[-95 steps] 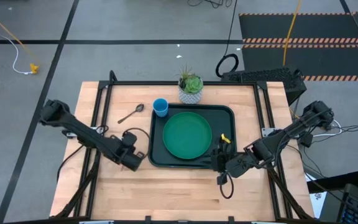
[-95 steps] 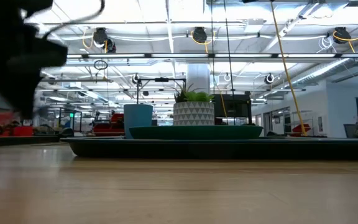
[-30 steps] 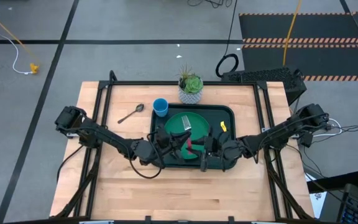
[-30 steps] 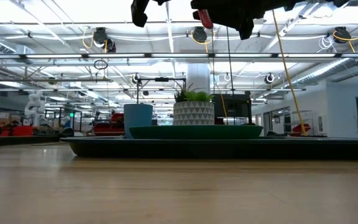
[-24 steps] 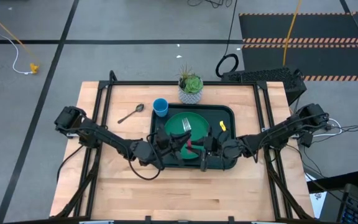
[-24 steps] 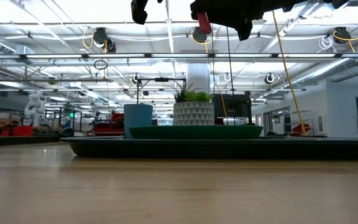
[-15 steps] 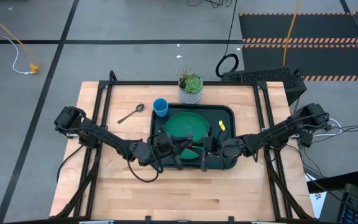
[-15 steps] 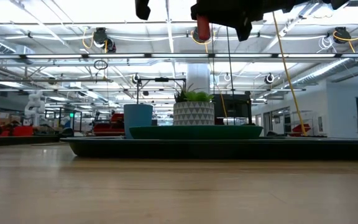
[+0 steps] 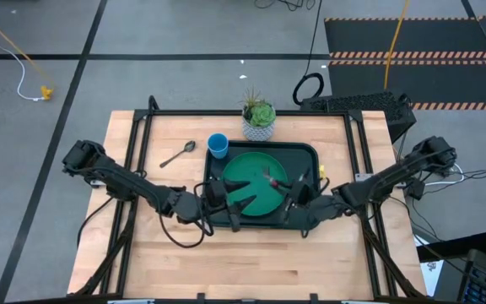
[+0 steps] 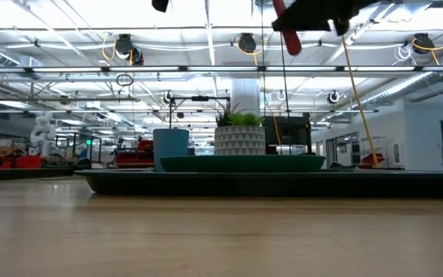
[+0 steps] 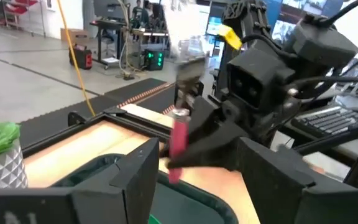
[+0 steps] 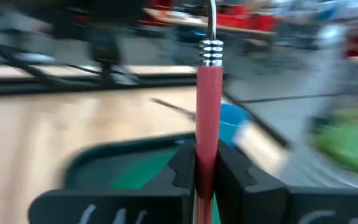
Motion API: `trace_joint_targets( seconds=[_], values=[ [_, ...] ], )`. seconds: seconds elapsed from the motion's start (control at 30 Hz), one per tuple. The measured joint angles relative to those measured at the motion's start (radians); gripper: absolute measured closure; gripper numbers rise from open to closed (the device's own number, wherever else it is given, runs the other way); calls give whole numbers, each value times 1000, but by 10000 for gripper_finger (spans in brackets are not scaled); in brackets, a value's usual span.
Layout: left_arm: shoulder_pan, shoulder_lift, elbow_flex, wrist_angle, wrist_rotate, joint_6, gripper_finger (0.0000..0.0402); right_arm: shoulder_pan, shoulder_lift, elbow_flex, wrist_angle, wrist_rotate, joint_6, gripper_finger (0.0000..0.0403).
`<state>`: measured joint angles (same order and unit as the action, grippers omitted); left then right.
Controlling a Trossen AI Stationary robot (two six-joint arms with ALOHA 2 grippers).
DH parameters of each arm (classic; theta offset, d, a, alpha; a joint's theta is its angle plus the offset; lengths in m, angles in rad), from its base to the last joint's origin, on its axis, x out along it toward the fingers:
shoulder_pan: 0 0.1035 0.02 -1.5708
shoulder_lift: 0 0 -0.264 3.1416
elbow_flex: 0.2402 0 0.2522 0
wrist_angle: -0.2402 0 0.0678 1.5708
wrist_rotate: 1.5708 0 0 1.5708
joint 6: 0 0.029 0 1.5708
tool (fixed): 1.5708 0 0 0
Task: Pick and place plate/cup/fork/spoon on tray
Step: Put the pink fork to the right side of the green plate on the black serving tray
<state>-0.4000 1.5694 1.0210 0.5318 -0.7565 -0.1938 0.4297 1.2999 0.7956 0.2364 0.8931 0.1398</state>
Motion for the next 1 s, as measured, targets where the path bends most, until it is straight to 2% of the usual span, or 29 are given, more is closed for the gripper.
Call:
trace_joint_targets(
  seconds=[0.23, 0.37, 0.63, 0.77, 0.87, 1.0],
  values=[
    [22, 34, 0, 3, -28, 9, 182, 60, 39, 0, -3, 346, -85, 385],
    [39, 53, 0, 32, -30, 10, 183, 82, 89, 0, 70, 444, -157, 385],
    [37, 104, 0, 162, -18, 176, 190, 81, 217, 0, 341, 466, -382, 385],
    [41, 123, 0, 183, -3, 197, 190, 74, 242, 0, 382, 463, -421, 383],
    [49, 138, 0, 192, 6, 201, 190, 69, 246, 0, 390, 431, -418, 383],
    [55, 178, 0, 273, 28, 248, 190, 61, 246, 0, 392, 333, -411, 383]
  ],
)
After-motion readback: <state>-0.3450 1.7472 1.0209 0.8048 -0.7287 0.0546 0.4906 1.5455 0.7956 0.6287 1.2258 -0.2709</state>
